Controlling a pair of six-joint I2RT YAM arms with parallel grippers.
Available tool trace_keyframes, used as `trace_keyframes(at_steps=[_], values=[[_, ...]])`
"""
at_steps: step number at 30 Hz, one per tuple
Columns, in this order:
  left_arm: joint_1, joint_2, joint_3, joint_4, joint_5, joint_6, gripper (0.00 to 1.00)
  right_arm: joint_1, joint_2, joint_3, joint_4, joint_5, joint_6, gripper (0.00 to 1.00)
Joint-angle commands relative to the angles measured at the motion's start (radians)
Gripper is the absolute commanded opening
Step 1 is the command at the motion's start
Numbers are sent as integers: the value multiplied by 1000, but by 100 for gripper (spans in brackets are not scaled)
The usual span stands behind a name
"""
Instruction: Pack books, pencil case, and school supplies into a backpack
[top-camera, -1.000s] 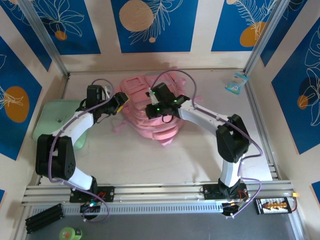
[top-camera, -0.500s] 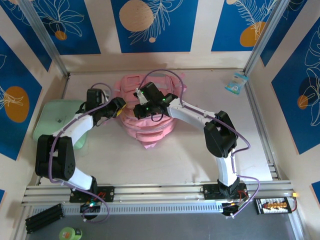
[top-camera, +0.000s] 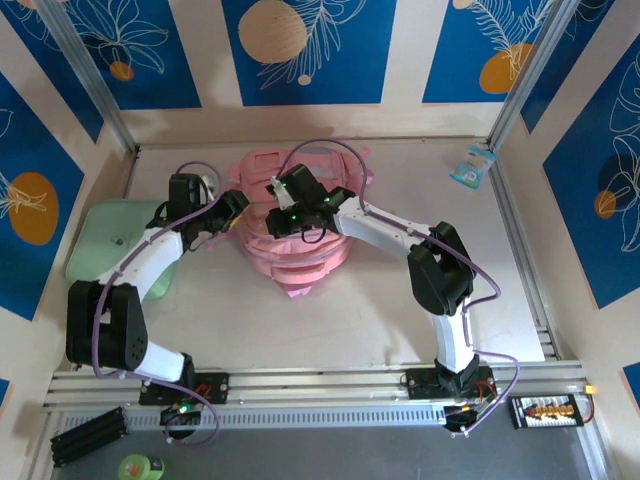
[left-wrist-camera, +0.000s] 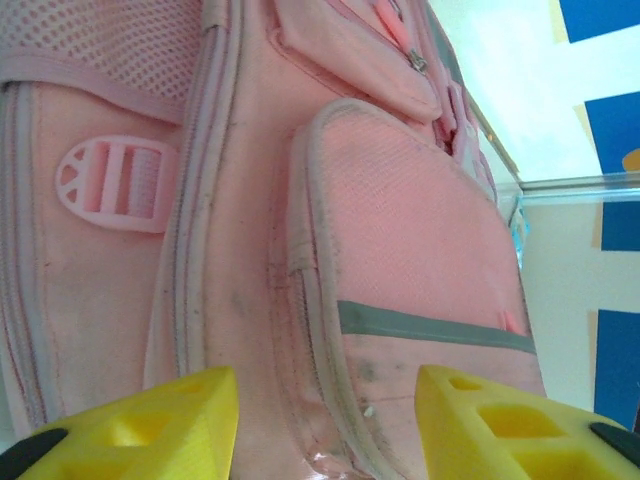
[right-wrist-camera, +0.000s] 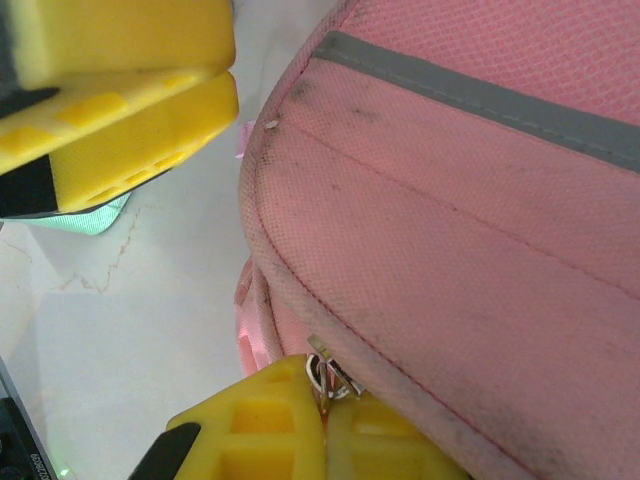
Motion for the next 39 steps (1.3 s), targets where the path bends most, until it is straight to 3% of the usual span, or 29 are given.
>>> trace_keyframes(at_steps=[1, 8, 14, 19, 26, 33, 39], values=[[-8, 23, 5, 65, 73, -28, 44, 21, -30, 2, 55, -77, 4, 0], [-14, 110, 21, 166, 145, -83, 28, 22, -49, -24, 50, -71, -2, 0], [-8, 145, 80, 104, 104, -20, 0, 16, -96, -70, -15, 51, -16, 0], [14, 150, 86, 80, 77, 10, 0, -31, -205, -195, -55, 178, -2, 0], [20, 164, 95, 48, 64, 52, 0, -179, -311, -350, -57, 206, 48, 0], [22, 185, 140, -10, 41, 111, 0, -265, -271, -301, -90, 216, 16, 0], [27, 205, 196, -94, 9, 193, 0, -305, -218, -212, -145, 190, -179, 0]])
